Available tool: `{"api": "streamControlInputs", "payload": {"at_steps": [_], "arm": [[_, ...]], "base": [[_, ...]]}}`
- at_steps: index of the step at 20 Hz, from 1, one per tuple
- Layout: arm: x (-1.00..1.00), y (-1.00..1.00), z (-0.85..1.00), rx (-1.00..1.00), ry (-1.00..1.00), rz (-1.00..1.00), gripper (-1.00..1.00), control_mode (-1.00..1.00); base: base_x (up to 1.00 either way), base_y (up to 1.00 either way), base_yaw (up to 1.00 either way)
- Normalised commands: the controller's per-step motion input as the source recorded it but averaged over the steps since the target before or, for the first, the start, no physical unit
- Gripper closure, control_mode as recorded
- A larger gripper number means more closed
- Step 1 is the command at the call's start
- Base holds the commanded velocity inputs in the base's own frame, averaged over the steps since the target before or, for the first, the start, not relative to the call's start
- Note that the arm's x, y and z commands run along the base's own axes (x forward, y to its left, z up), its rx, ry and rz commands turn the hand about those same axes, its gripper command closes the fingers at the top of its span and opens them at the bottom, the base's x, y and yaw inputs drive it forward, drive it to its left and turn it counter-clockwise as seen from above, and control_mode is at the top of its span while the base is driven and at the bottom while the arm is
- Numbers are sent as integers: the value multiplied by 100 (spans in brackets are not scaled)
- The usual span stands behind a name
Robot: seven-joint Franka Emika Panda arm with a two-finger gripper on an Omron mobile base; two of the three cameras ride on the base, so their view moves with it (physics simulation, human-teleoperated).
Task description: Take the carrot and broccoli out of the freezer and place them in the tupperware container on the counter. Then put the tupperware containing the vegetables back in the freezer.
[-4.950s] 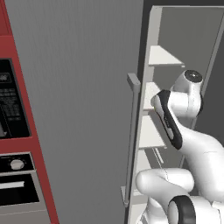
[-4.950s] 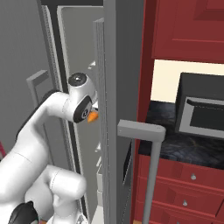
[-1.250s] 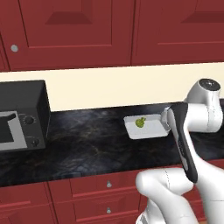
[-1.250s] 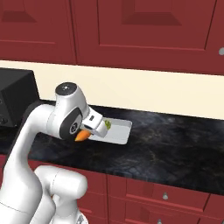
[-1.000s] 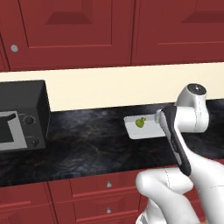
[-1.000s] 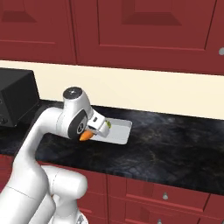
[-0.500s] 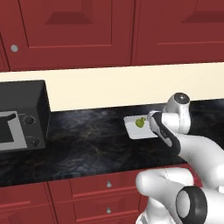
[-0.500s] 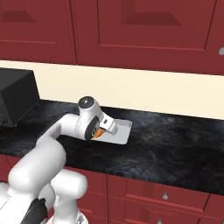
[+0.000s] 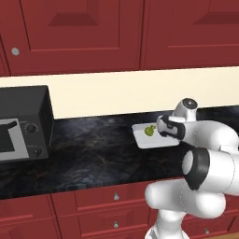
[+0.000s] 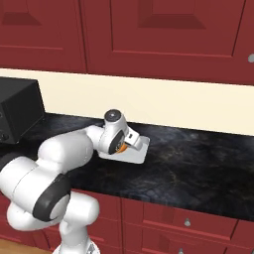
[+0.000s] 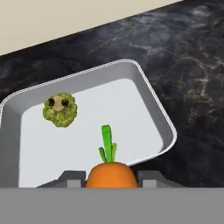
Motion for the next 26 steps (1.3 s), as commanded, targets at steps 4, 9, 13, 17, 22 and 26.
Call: {"api": "streamControlInputs", "payload": {"at_steps": [4,9,13,17,22,26], "arm": [[38,0,-31,1,0,-9,100,-100],[38,0,-24,1,1,-11,100,-100],[27,0,-33,4,4,-7,100,-100],[21,0,-21,3,1,-6,100,-100],[38,0,-5,2,1,-7,-100,-100],[-19,-21,21,7,-4,-3,-100,-100]], "base": [[0,0,0],[0,0,0],[0,0,0],[0,0,0],[0,0,0],[0,0,0]]}}
